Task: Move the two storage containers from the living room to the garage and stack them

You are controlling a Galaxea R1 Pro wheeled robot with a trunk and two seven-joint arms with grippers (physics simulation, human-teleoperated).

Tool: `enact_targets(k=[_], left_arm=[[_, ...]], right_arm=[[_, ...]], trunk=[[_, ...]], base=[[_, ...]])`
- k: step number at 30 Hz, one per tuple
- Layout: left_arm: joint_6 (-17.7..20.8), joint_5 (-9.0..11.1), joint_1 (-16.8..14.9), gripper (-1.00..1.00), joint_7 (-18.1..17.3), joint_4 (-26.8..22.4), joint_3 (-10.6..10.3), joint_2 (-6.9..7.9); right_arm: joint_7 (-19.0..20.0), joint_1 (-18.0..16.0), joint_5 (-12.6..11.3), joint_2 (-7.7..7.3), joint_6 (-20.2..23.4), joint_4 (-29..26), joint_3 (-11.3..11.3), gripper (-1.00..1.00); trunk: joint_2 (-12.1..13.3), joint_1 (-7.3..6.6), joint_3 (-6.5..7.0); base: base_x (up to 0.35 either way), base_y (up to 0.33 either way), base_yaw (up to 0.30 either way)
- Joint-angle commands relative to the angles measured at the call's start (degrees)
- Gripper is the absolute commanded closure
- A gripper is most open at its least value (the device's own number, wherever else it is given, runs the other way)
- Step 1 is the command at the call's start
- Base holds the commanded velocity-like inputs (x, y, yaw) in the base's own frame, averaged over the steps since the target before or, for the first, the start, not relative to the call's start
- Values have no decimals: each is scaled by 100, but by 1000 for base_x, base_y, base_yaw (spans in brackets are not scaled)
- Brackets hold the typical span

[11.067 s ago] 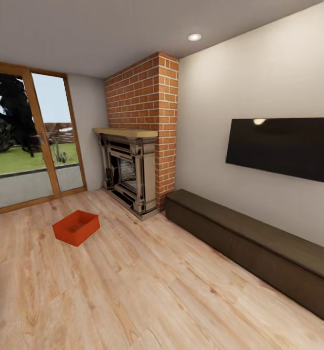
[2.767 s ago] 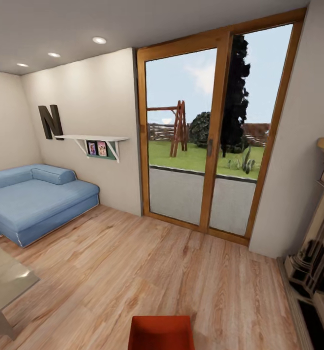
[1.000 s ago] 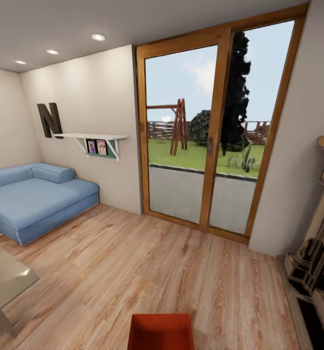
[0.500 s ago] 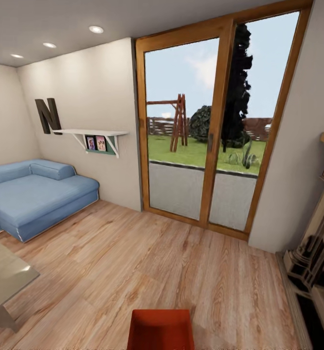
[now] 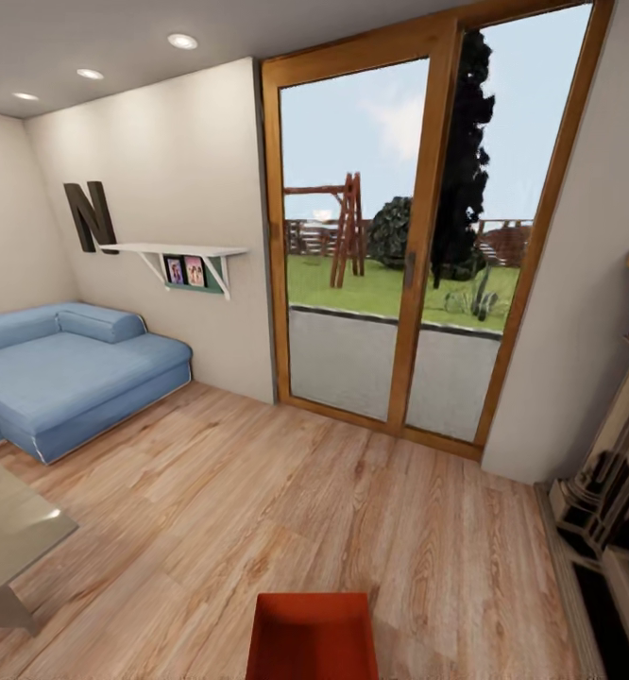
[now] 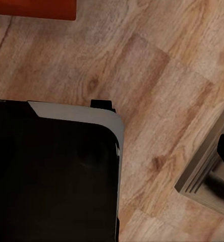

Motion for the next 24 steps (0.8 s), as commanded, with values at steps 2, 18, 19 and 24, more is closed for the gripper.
enact_targets(k=[2, 18, 19, 24], left_arm=[[-17, 13, -4, -100, 6, 3, 18, -1], [-17, 10, -4, -100, 6, 5, 26, -1], [-17, 11, -4, -100, 6, 3, 24, -1], [-17, 12, -4, -100, 6, 5, 18, -1]], right_arm=[[-3, -7, -60, -1, -34, 16, 50, -100], [23, -7, -45, 5, -94, 17, 51, -100], [23, -7, -44, 5, -94, 16, 51, -100], [24, -7, -62, 4, -72, 18, 52, -100]], trunk=[[-5, 0, -26], [-5, 0, -173], [-5, 0, -182], [-5, 0, -228]], base=[[0, 0, 0], [0, 0, 0], [0, 0, 0], [0, 0, 0]])
